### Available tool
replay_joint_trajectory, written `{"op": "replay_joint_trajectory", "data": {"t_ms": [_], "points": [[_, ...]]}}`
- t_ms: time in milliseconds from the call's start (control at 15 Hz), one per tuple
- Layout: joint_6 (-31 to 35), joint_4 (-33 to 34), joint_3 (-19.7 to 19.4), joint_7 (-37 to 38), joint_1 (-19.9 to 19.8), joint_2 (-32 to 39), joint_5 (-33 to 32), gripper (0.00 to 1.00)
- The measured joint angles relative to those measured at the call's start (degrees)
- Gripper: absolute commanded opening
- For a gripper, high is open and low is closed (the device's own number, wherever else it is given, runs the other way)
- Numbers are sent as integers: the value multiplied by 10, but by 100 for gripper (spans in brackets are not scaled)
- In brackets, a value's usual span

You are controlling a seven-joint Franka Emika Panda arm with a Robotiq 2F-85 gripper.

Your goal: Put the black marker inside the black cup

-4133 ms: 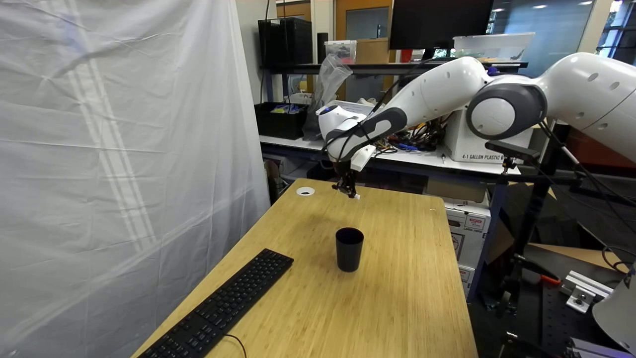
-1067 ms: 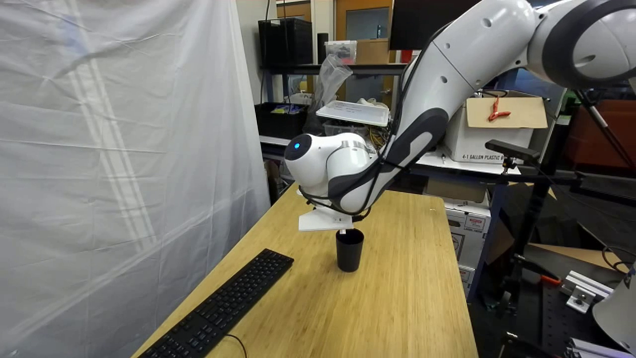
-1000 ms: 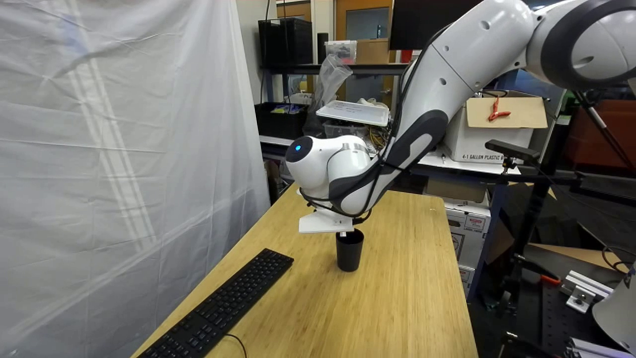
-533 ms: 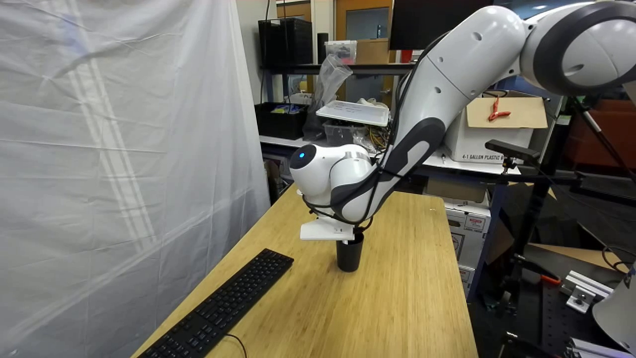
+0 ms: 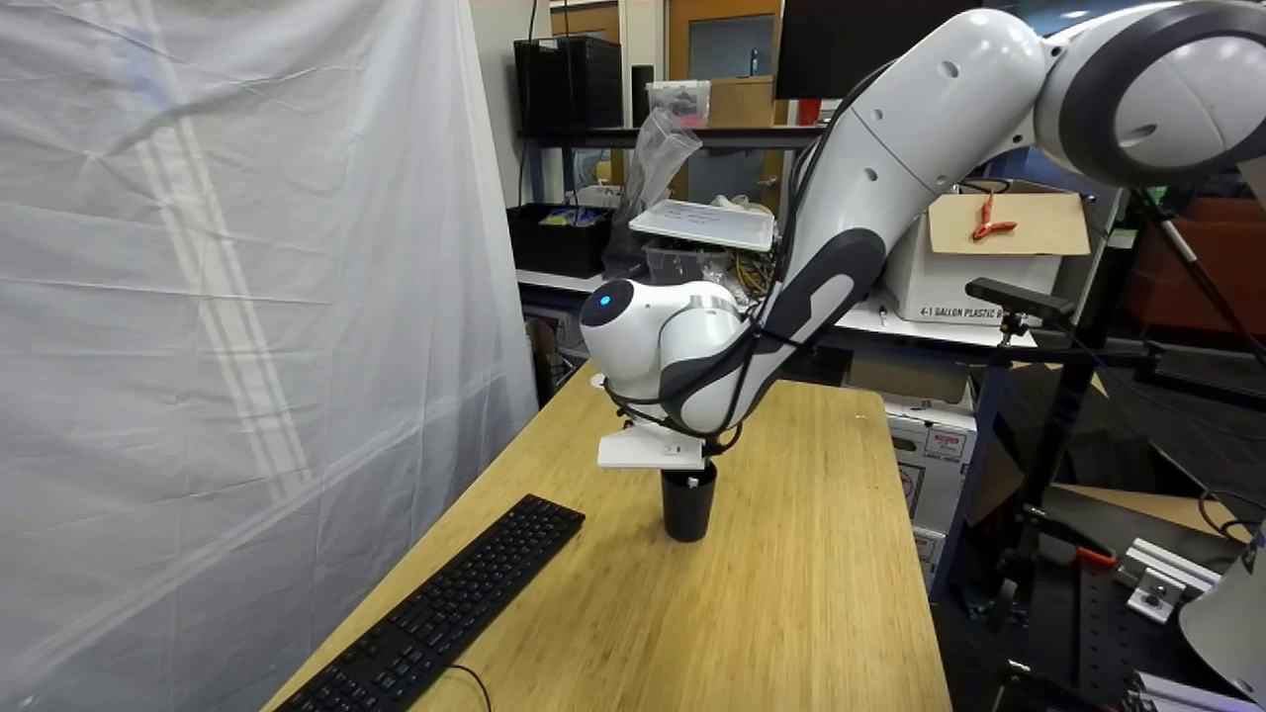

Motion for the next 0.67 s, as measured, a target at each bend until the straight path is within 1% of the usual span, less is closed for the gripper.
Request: {"op": "replay_joint_trajectory", "data": {"t_ms": [67,267,400,467,667], "points": [[0,0,-1,0,-1,-2,0,100],[1,-1,-7,-6,-7,-17,-2,100],[12,-6,-8,-25,-15,-36,-2,100],[31,-11,-7,-45,-23,-47,-2,100],[120,-35,-3,-117,-54,-69,0,100]]}}
